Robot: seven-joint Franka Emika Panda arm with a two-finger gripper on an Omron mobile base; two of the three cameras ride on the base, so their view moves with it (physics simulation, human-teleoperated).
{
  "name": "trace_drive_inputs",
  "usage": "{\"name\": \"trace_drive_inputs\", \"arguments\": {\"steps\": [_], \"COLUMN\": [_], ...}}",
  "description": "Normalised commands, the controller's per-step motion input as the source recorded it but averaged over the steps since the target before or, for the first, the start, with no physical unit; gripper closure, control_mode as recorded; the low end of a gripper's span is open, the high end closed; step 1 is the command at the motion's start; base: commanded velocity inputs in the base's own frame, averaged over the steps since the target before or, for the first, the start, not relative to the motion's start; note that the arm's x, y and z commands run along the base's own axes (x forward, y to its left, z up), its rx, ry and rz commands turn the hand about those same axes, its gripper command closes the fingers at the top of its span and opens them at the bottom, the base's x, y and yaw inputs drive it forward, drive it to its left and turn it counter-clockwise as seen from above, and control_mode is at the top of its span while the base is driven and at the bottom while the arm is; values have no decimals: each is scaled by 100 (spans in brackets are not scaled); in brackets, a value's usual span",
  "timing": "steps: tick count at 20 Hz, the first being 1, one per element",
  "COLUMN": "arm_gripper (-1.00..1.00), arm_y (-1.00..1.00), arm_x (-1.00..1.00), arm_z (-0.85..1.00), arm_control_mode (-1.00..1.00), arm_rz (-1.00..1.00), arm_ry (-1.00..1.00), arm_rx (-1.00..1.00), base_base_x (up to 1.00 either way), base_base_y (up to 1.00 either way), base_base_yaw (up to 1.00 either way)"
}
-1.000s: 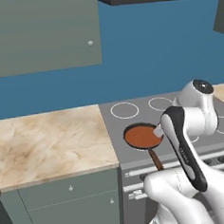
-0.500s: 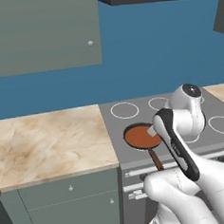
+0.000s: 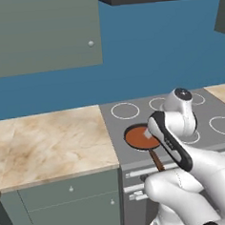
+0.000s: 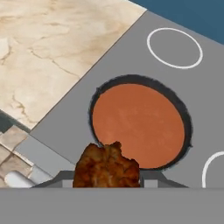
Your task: Retrieve the chicken drumstick from the fridge and place it on the saucepan with marinade on the stove.
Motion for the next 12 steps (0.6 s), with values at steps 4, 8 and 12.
{"name": "trace_drive_inputs", "arguments": {"steps": [4,8,12], "arm_gripper": [100,100,100], "arm_y": [0,1,2], "arm_x": [31,29,29], "arm_z": [-26,-25,-24], "arm_control_mode": [-100,-100,-100], "arm_rz": [-2,-2,-2], "arm_ry": [4,3,3], "arm_rx": [0,0,0], "base_base_x": [0,0,0], "base_base_y": [0,0,0], "base_base_yaw": [0,0,0]}}
